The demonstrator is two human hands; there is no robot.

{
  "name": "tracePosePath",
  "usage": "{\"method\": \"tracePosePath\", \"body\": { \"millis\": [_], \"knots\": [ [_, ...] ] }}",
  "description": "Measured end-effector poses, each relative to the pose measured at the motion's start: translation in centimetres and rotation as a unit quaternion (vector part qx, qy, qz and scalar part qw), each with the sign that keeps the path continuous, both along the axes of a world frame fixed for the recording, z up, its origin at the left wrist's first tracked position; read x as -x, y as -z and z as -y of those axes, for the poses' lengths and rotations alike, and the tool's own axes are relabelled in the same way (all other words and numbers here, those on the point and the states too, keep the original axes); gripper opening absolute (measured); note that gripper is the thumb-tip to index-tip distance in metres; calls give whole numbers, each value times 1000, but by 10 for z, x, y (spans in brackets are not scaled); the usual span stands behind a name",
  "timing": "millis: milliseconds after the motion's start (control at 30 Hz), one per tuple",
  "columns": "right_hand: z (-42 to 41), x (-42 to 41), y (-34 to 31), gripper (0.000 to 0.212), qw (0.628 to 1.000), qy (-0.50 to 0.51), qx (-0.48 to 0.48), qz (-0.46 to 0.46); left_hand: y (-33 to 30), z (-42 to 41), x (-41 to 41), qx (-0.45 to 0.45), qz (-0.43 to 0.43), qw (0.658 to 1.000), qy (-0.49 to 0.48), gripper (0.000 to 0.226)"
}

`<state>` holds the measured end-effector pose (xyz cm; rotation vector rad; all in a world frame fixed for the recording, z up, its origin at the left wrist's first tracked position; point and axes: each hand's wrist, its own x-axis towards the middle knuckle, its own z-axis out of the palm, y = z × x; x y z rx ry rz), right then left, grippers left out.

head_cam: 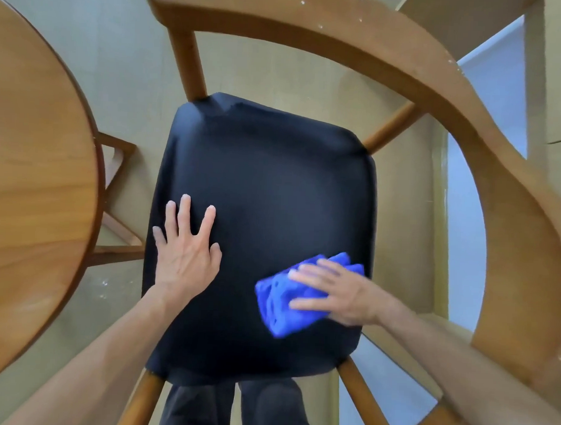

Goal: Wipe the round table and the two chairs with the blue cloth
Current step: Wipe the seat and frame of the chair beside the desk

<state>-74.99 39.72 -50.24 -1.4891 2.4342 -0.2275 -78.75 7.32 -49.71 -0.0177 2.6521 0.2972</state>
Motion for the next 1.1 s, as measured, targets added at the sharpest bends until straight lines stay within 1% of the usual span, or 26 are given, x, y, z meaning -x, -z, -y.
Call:
{"method": "tracePosePath", "body": {
  "millis": [33, 67, 133, 167, 200, 333, 433, 500, 533, 567, 600, 667, 700, 733, 767, 800, 833, 900, 933, 967, 1000, 1067, 1100],
  "knots": [
    [-8, 8, -1, 50, 997, 75, 6, -3, 0, -1, 0, 0, -1, 1000, 0, 65],
    [-12, 12, -2, 49, 987, 161, 7, -6, 1, -1, 0, 0, -1, 1000, -2, 65],
    [-12, 16, -3, 54, 949, 314, -4, -24, 2, -2, -1, 1, -2, 1000, -6, 65],
    [-10, 18, -3, 58, 932, 360, -14, -35, 2, -2, -1, 1, -4, 1000, -7, 65],
    [-9, 20, -3, 62, 921, 386, -25, -41, 2, -3, -1, 2, -4, 1000, -6, 65],
    [13, 14, -1, 69, 899, 434, -53, -32, 2, -4, -1, 8, -2, 1000, -5, 65],
    [39, 4, 2, 57, 862, 501, -53, -58, 3, -6, -1, 6, -4, 1000, -8, 65],
    [56, -5, 2, 53, 848, 525, -45, -64, 3, -6, -1, 7, -2, 1000, -7, 65],
    [67, -14, 2, 52, 854, 516, -33, -67, 2, -6, -1, 7, 0, 1000, -8, 65],
    [81, -28, 3, 52, 873, 483, -7, -67, 2, -7, -1, 6, 1, 1000, -10, 65],
    [97, -46, 5, 51, 904, 422, 35, -56, 1, -9, -1, 4, 3, 1000, -14, 66],
    [131, -86, 9, 42, 970, 225, 91, -9, -1, -9, 0, 2, 4, 1000, -18, 67],
    [142, -99, 10, 38, 988, 125, 92, 10, -2, -7, 0, 1, 1, 1000, -14, 67],
    [145, -102, 12, 37, 995, 53, 81, 23, -3, -4, 1, 0, -6, 1000, -7, 66],
    [141, -94, 14, 38, 997, 14, 74, 31, -4, -2, 2, -2, -14, 1000, -1, 65],
    [131, -78, 15, 39, 997, 2, 75, 26, -4, -1, 2, -2, -23, 1000, 2, 65],
    [118, -56, 13, 40, 997, 12, 81, 11, -4, -1, 1, -1, -27, 1000, 3, 65],
    [81, 1, 11, 40, 991, 98, 75, -44, -4, -4, 2, 4, -22, 1000, 3, 65],
    [59, 34, 10, 42, 981, 167, 59, -80, -3, -5, 1, 8, -19, 1000, 0, 65],
    [39, 65, 8, 44, 960, 257, 42, -107, -2, -6, 1, 11, -21, 1000, -2, 64],
    [23, 94, 6, 45, 926, 357, 25, -117, 0, -6, 0, 12, -28, 1000, -2, 64],
    [8, 135, 7, 47, 832, 546, -8, -94, 1, -6, 0, 12, -42, 999, -2, 63],
    [13, 146, 10, 48, 782, 618, -15, -82, 1, -6, 1, 12, -53, 999, -4, 60]
  ]
}}
